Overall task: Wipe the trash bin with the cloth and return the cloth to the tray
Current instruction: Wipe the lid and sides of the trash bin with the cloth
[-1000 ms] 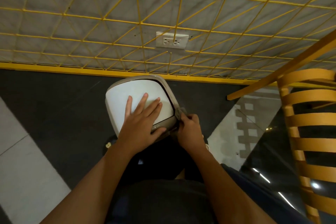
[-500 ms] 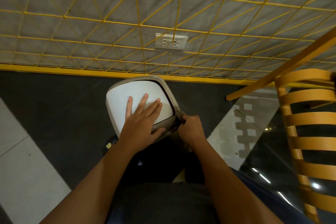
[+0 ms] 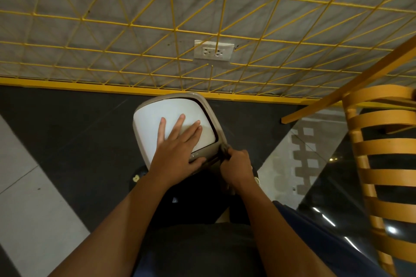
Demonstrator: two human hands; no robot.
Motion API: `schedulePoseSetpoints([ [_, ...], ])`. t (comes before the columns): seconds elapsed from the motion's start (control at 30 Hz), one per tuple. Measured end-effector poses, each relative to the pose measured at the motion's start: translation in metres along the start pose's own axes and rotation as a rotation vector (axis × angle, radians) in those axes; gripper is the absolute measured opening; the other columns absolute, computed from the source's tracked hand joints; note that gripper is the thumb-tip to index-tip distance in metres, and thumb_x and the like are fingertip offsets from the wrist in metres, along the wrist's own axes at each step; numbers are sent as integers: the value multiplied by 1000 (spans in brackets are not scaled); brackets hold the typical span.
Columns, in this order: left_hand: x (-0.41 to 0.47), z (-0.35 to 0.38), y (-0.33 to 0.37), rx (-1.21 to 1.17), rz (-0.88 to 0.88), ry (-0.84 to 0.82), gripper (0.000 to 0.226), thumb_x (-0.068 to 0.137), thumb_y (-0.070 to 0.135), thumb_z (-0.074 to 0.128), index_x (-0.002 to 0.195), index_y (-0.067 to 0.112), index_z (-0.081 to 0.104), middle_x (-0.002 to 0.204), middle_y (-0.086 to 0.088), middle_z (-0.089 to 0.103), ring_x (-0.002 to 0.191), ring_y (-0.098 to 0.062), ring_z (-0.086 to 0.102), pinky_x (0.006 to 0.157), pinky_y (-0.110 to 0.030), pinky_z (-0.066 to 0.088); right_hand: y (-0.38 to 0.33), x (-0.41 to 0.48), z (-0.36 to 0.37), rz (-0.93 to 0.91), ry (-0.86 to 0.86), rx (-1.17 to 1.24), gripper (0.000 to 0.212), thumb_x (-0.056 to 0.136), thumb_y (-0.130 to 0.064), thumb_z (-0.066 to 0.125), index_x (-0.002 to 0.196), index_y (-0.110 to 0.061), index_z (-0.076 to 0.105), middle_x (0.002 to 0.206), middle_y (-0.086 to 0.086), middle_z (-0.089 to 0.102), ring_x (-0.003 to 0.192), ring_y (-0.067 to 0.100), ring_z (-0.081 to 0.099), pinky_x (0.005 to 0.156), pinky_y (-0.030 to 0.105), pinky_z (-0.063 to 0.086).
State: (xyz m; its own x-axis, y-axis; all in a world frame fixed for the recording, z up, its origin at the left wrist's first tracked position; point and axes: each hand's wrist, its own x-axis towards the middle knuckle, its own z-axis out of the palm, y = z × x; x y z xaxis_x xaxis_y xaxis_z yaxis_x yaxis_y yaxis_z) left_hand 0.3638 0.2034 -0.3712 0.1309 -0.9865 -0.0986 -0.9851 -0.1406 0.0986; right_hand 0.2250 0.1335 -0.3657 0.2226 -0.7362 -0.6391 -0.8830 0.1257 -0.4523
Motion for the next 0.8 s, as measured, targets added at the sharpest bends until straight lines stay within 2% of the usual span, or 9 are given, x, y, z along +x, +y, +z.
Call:
schedulePoseSetpoints([
  [0.13,-2,-2,1,-37,-1,1,74,81,57,44,143,19,32,152,2,27,143,-27,10,106,-49,-17,5,-4,6,-12,21,27,37,85,4,40,116,-4,58,117,15,49,105,32,53,100,37,45],
  [0.27,-1,-3,2,-50,1,-17,74,86,56,44,147,24,17,156,8,11,144,-22,-6,104,-47,-24,-6,8,-3,-33,72,1,29,85,4,42,108,1,61,123,15,40,96,26,50,94,24,40],
  [0.33,0,-2,1,-55,-10,-23,73,85,56,45,146,22,22,155,6,17,144,-24,-1,104,-48,-22,-12,15,-7,-43,89,-15,26,85,2,45,106,2,60,124,16,38,99,28,53,95,28,44],
  [0.37,0,-3,1,-54,-7,-22,72,83,57,46,144,20,30,153,3,25,144,-27,8,105,-50,-18,-14,16,-7,-38,89,-20,26,86,1,45,107,2,59,125,15,37,100,29,53,96,31,45],
  [0.43,0,-3,0,-4,8,-43,72,75,57,48,134,16,47,142,-2,45,137,-33,30,105,-57,-1,-11,15,-4,-27,77,-11,30,87,3,44,114,1,56,127,14,36,100,27,53,98,30,44],
  [0.5,1,-1,0,46,35,8,70,69,56,51,125,14,57,132,-4,56,128,-36,44,101,-61,10,-5,9,1,-14,72,22,35,87,4,42,119,-2,54,127,14,37,98,25,50,100,28,43],
  [0.63,3,0,0,55,87,69,68,67,54,54,121,13,59,130,-5,58,125,-36,47,99,-62,12,2,-6,18,30,136,90,40,88,5,41,126,-3,49,128,16,37,104,29,51,101,35,44],
  [0.7,2,0,0,42,91,56,68,66,54,55,121,14,60,130,-5,58,124,-36,48,99,-63,13,4,-15,31,24,173,70,43,89,4,40,131,-5,44,129,15,35,107,26,49,102,31,42],
  [0.8,3,0,-2,31,86,46,69,66,55,55,121,14,60,129,-6,58,124,-36,49,99,-62,14,6,-23,46,-23,234,81,40,90,3,40,129,-2,45,126,13,37,97,17,45,99,25,42],
])
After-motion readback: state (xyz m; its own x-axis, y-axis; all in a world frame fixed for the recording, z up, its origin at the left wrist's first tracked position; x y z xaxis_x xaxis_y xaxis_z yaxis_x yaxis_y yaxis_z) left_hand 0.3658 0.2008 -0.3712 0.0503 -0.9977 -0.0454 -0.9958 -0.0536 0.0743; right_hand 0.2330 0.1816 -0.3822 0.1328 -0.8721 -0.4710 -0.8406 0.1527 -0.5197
